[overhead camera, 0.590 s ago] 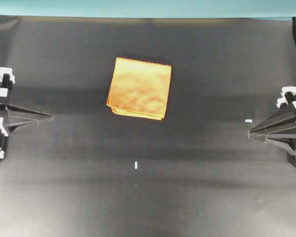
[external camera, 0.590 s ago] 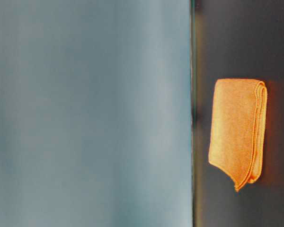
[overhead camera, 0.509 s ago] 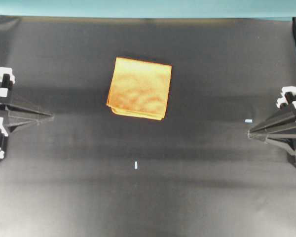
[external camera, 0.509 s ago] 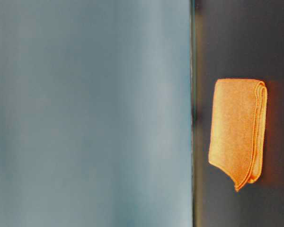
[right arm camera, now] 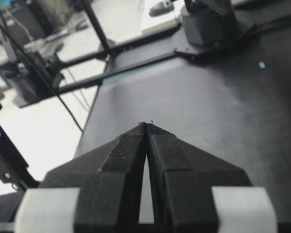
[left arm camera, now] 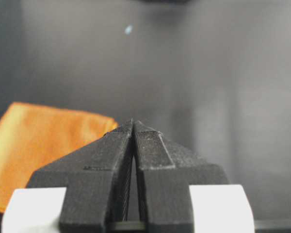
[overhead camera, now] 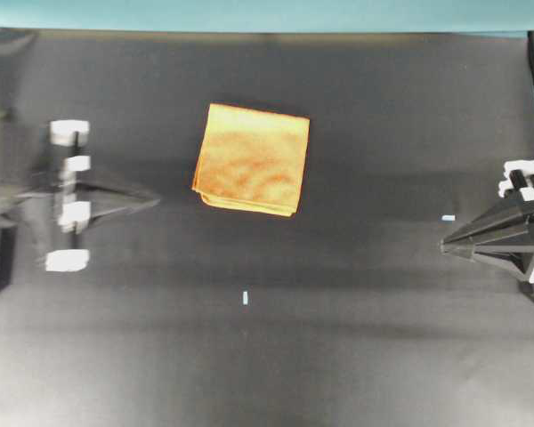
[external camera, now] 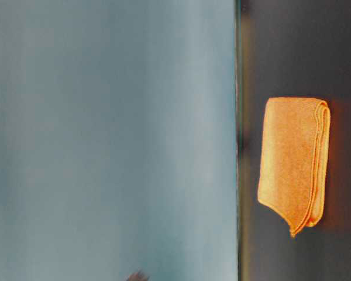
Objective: Push an orange cloth with the left arm to wipe the desk.
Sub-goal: 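Move the left gripper toward the folded orange cloth, then lower the left gripper onto the top of the orange cloth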
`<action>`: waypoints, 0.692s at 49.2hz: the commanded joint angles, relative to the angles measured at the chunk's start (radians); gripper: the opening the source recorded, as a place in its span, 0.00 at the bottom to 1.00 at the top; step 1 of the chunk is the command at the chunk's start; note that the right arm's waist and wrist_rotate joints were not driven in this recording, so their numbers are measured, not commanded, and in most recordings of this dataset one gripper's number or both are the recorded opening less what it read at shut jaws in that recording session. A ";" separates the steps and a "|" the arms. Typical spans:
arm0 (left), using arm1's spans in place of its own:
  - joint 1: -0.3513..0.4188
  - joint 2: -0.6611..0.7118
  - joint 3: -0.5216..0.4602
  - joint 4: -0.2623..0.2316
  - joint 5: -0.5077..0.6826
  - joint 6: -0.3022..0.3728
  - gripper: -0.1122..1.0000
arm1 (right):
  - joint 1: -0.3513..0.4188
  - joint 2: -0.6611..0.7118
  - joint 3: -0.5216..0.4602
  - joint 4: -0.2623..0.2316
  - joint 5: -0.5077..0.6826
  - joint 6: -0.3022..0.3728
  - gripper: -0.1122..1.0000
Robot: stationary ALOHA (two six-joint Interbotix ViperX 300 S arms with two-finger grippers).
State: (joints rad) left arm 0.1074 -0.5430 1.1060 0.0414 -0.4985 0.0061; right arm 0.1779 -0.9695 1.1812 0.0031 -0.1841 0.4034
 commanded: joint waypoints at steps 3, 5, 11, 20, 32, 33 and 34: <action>0.035 0.138 -0.100 0.003 -0.023 -0.003 0.10 | 0.000 0.005 -0.015 0.000 0.009 0.000 0.10; 0.046 0.176 -0.124 0.003 -0.028 -0.005 0.10 | 0.000 0.005 -0.015 -0.002 0.018 0.002 0.10; 0.074 0.298 -0.198 0.003 -0.063 -0.011 0.16 | -0.002 0.003 -0.012 -0.002 0.038 0.002 0.10; 0.118 0.439 -0.281 0.003 -0.071 -0.011 0.60 | 0.000 0.003 -0.012 -0.002 0.040 0.000 0.10; 0.219 0.617 -0.377 0.003 -0.074 -0.012 0.89 | 0.000 0.003 -0.011 -0.002 0.038 0.002 0.10; 0.230 0.630 -0.383 0.003 -0.077 -0.014 0.88 | 0.000 0.003 -0.011 -0.002 0.038 0.002 0.10; 0.239 0.643 -0.390 0.003 -0.078 -0.015 0.87 | 0.000 0.003 -0.009 -0.002 0.038 0.000 0.11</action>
State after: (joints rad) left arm 0.3068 0.0598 0.7486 0.0414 -0.5614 -0.0061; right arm 0.1779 -0.9710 1.1812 0.0015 -0.1396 0.4050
